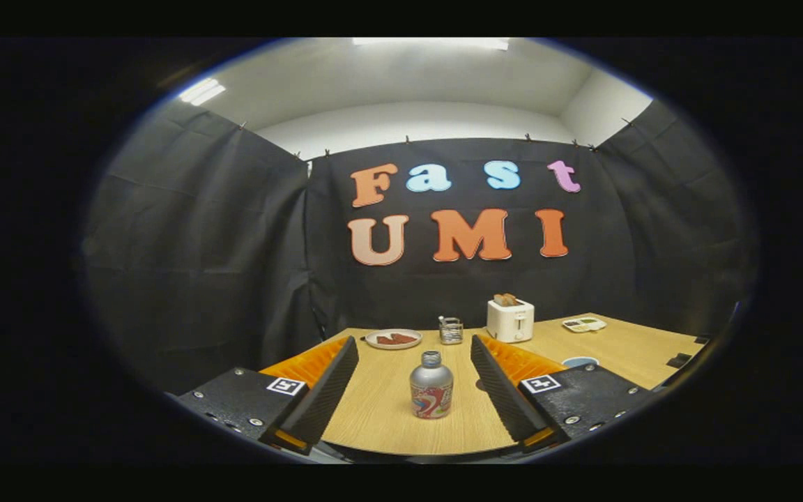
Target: Take the bottle from table, then pour the juice into the cup, finally place the bottle on the coaster
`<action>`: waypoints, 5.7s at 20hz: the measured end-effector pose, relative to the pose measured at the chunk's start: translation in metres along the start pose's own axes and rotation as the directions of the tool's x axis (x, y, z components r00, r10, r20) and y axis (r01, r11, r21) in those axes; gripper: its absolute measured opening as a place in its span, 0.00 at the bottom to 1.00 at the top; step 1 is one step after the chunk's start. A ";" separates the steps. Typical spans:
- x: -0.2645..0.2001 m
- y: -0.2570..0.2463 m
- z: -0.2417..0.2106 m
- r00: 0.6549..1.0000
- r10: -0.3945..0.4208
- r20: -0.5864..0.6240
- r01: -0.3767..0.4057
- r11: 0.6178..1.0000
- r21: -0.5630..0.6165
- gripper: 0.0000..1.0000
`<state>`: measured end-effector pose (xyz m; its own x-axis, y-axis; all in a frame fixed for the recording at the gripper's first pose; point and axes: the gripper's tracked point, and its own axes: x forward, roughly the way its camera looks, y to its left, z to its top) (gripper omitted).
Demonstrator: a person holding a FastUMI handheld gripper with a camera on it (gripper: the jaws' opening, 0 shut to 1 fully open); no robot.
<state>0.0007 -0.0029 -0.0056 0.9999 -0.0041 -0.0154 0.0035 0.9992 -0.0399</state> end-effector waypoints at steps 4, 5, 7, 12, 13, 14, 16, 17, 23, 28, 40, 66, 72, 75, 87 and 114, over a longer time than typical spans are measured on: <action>-0.002 0.000 0.006 1.000 -0.003 0.019 0.003 1.000 -0.005 0.96; -0.002 -0.001 0.005 1.000 -0.005 0.019 0.005 1.000 -0.008 0.96; -0.002 0.000 0.006 1.000 -0.004 0.026 0.004 1.000 -0.011 0.96; -0.002 -0.003 0.008 0.999 -0.012 0.036 0.013 1.000 -0.020 0.96; -0.002 -0.002 0.006 0.999 -0.012 0.041 0.013 1.000 -0.019 0.96; -0.002 -0.002 0.006 0.999 -0.015 0.050 0.016 1.000 -0.013 0.96; 0.004 -0.005 -0.001 0.999 -0.024 0.047 0.024 1.000 -0.006 0.96; 0.006 -0.005 -0.007 0.999 -0.025 0.035 0.025 1.000 -0.007 0.96; 0.032 -0.004 -0.010 0.995 -0.029 0.093 0.034 0.998 -0.056 0.96; 0.063 -0.003 -0.035 0.996 -0.054 0.077 0.061 0.994 -0.088 0.97; 0.102 -0.023 -0.130 0.988 -0.124 -0.090 0.115 0.988 -0.101 0.97; 0.112 -0.029 -0.189 0.962 -0.062 -0.267 0.070 0.997 0.018 0.75; 0.123 -0.053 -0.179 0.960 -0.067 -0.273 0.120 0.976 0.182 0.72; 0.131 -0.056 -0.171 0.962 -0.047 -0.270 0.129 0.946 0.297 0.72; 0.137 -0.102 -0.164 0.955 -0.021 -0.296 0.227 0.695 0.682 0.72; 0.137 -0.135 -0.158 0.936 -0.029 -0.351 0.351 0.152 0.924 0.72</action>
<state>0.1352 -0.1444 -0.1600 0.9303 -0.0465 -0.3639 0.3659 0.1869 0.9117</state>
